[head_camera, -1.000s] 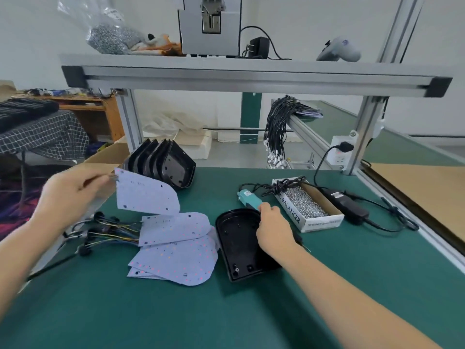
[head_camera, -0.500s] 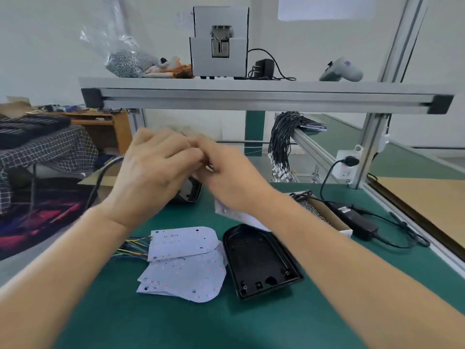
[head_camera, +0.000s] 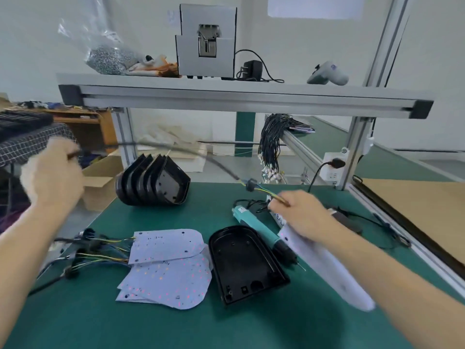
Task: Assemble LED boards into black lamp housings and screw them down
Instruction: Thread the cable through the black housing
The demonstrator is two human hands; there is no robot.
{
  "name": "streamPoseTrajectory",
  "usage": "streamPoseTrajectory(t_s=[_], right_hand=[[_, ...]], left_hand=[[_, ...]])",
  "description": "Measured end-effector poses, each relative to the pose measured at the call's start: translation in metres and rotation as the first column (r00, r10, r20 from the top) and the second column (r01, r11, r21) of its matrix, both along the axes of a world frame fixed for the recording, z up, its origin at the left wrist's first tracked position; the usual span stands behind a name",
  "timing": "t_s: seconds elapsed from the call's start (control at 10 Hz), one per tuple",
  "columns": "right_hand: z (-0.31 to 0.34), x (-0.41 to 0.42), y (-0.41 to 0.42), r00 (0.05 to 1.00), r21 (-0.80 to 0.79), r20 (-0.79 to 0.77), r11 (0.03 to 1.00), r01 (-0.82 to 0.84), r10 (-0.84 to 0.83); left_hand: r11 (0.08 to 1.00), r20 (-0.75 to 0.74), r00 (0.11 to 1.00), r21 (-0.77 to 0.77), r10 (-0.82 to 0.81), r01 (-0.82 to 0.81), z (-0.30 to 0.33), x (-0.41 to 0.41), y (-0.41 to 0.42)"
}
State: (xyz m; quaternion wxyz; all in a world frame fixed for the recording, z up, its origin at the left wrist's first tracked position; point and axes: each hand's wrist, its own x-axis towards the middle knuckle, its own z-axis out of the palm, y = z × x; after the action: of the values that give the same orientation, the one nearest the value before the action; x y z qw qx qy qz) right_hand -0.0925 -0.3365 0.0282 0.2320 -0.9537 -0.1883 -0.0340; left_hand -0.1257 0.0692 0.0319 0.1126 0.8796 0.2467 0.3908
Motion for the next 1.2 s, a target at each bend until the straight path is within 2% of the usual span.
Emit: streamPoseTrajectory(t_s=[0.1,0.2,0.3,0.4,0.5,0.6,0.7,0.8,0.9,1.0,1.1,1.2], right_hand=[[-0.023,0.003,0.016,0.986,-0.185,-0.165,0.982,-0.026,-0.005],[-0.019,0.001,0.023,0.995,-0.363,-0.028,0.929,0.077,-0.094],[-0.002,-0.013,0.023,0.932,-0.404,0.339,0.875,0.267,-0.128],[0.011,-0.022,0.033,0.946,-0.134,0.324,0.988,0.074,-0.027],[0.013,-0.016,0.056,0.968,0.166,-0.103,0.963,-0.211,0.230],[-0.003,-0.008,0.079,0.924,0.200,-0.136,0.923,-0.328,0.357],[-0.009,-0.006,0.093,0.897,0.419,-0.175,0.855,-0.306,0.406],[-0.002,-0.001,0.089,0.935,0.434,-0.182,0.878,-0.201,0.305],[0.002,0.005,0.070,0.937,0.592,-0.260,0.805,-0.035,0.232],[0.011,0.009,0.045,0.966,0.756,-0.195,0.654,0.038,0.169],[0.015,0.004,0.029,0.993,0.710,-0.068,0.704,-0.019,0.096],[0.013,-0.003,0.025,0.998,0.672,-0.011,0.739,-0.034,0.055]], left_hand=[[0.967,0.340,0.919,0.219,-0.202,0.131,0.050,0.000,-0.080],[0.778,0.270,0.817,0.550,-0.509,0.303,0.070,-0.005,-0.159],[0.649,0.162,0.728,0.608,-0.666,0.459,0.073,0.004,-0.196],[0.702,0.193,0.698,0.412,-0.690,0.580,0.079,0.010,-0.221],[0.724,0.218,0.693,0.282,-0.687,0.630,0.079,0.016,-0.242],[0.711,0.160,0.693,0.173,-0.703,0.682,0.070,0.021,-0.265],[0.657,0.152,0.645,0.037,-0.748,0.753,0.063,0.018,-0.281],[0.458,0.172,0.481,-0.158,-0.860,0.875,0.062,0.014,-0.277],[0.152,0.301,0.265,-0.352,-0.916,0.924,0.064,0.013,-0.239],[0.547,0.302,0.684,-0.429,-0.664,0.719,0.032,0.047,-0.193],[0.785,-0.447,0.653,-0.444,-0.612,0.432,-0.036,0.072,-0.184],[0.744,-0.591,0.451,-0.530,-0.668,0.408,-0.085,0.076,-0.196]])
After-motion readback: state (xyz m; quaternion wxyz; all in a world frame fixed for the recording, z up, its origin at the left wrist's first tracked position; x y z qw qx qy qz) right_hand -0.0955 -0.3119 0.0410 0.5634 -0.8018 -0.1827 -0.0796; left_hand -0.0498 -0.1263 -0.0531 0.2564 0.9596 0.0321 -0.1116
